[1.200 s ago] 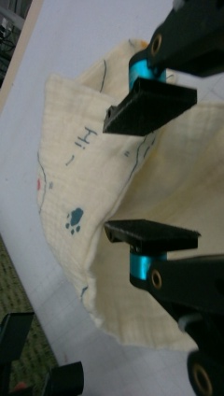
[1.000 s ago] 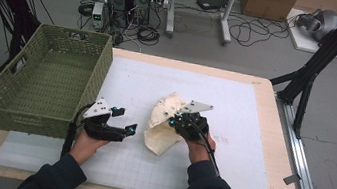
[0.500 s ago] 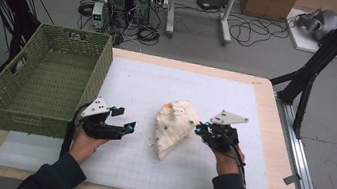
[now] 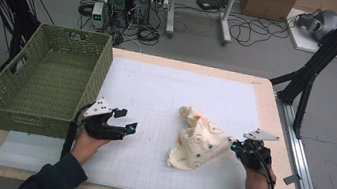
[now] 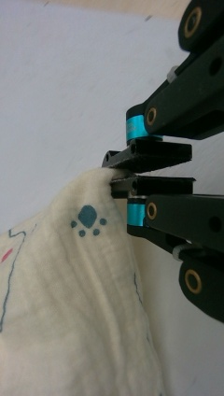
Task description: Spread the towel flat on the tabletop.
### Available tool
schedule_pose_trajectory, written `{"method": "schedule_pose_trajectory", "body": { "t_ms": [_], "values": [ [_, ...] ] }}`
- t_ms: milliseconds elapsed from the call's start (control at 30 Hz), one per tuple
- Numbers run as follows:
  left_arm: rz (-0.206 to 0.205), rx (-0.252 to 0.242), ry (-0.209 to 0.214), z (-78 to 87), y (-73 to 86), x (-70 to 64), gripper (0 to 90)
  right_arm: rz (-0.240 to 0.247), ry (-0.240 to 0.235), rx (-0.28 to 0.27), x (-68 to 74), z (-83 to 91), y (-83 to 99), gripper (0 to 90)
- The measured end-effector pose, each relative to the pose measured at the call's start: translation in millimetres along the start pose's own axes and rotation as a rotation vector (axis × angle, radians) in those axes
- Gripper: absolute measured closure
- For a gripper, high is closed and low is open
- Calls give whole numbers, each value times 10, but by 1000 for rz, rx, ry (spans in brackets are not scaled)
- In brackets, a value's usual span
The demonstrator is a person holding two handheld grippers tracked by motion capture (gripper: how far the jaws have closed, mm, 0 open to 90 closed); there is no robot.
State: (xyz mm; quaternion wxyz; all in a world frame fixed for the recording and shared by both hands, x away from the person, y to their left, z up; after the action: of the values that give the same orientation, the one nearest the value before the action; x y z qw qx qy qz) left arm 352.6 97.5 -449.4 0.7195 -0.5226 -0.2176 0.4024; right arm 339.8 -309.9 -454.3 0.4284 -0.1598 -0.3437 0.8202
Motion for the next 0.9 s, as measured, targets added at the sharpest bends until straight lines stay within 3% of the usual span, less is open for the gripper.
{"method": "schedule_pose_trajectory", "body": {
  "t_ms": [67,100,167,267,433,500,533,600,667,733,833,900],
  "values": [
    [0,1,1,1,1,-3,314,-26,39,19,-67,8,73,801],
    [-1,1,0,2,0,-1,314,-35,55,22,-92,19,91,727],
    [1,1,-1,4,0,1,315,-70,77,-7,-127,71,98,598],
    [-1,3,-1,5,1,3,315,-61,104,-69,-103,185,6,444],
    [-1,3,3,7,1,-6,316,-37,124,-180,15,364,-280,394],
    [-2,2,2,9,-1,-4,317,-15,137,-193,82,394,-391,393],
    [-2,2,2,10,-1,-3,317,-12,123,-200,123,397,-438,390],
    [-1,2,3,8,0,-3,317,-7,46,-234,229,347,-533,374],
    [-1,3,4,6,1,-6,317,-7,-48,-239,359,226,-604,355],
    [-4,4,6,5,3,-8,318,11,-110,-225,488,64,-678,349],
    [-4,4,7,2,4,-9,320,65,-154,-179,689,-200,-802,342],
    [-6,7,7,1,8,-8,320,99,-143,-116,776,-396,-850,338]
  ]
}}
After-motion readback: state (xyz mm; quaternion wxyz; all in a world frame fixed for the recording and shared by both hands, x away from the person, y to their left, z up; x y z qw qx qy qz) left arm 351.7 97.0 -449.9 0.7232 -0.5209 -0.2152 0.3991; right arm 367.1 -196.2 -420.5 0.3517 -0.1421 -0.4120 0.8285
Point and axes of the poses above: each handheld gripper's, and its own axes: z roughly backward along the jaws, y roughly out of its underside, x roughly to its left, the point moved 6 cm from there along -z, roughly forward along the jaws, and after that the axes turned 12 degrees about -y, right-handed, at the moved point
